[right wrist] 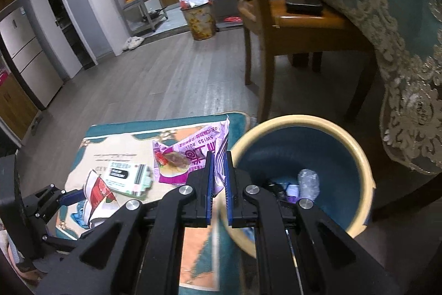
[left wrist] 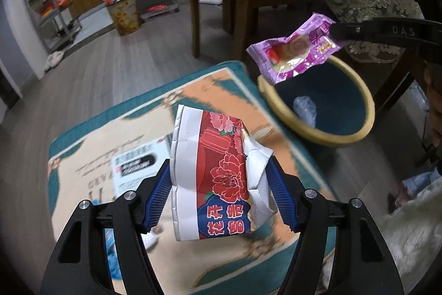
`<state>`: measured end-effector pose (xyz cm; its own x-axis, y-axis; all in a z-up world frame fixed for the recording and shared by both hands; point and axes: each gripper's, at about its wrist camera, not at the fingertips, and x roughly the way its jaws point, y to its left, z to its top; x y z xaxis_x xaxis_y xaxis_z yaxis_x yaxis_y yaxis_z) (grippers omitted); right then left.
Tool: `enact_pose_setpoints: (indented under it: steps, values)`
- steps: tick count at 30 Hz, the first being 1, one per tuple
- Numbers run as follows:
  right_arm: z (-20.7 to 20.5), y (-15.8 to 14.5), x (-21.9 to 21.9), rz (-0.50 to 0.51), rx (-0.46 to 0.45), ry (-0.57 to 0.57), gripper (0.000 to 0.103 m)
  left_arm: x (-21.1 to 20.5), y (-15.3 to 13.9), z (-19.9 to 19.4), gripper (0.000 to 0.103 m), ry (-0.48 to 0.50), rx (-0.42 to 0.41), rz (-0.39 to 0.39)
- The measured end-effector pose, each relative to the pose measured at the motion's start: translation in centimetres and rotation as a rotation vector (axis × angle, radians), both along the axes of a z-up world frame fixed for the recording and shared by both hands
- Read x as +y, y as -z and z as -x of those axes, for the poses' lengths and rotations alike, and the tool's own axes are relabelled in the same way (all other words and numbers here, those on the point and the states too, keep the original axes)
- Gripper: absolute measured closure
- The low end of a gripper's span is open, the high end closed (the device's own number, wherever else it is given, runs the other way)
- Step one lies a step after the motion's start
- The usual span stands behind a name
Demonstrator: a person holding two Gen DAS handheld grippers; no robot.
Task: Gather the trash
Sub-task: 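Carry the pink wrapper and red paper cup over the wastebasket and open both tools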
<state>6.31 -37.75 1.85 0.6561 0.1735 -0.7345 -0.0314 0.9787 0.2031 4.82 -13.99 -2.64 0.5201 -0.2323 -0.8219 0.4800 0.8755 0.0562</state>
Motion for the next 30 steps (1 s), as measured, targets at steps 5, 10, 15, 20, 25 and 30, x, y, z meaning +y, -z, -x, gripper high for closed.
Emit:
enact_pose_setpoints:
  steps: [5,10,15,20,25,30]
  values:
    - [0.1,-0.1,-3.0,0.051,-0.014,0.048,0.097,-3.9,0.2,-0.8,0.034,0.053,-0.009,0.015]
    - [0.3,0.1,-6.1,0.065,-0.02,0.096,0.097,-7.0,0.5,-1.6,0.034,0.087,-0.01,0.037]
    - [0.2,0.7,-8.8,0.052,-0.006,0.144,0.097,-9.0,0.8,-2.1,0.034,0.12,-0.014,0.055]
    - [0.1,1.6,-10.7,0.075,0.024,0.19,0.097,-10.6,1.0,-2.4,0.034,0.164,-0.027,0.076]
    - [0.1,2.8,-11.3,0.102,0.072,0.214,0.097,-11.5,1.5,-3.0,0.034,0.2,-0.016,0.096]
    - [-0.2,4.2,-11.5,0.125,0.125,0.213,0.097,-12.6,2.2,-3.1,0.033,0.231,-0.001,0.096]
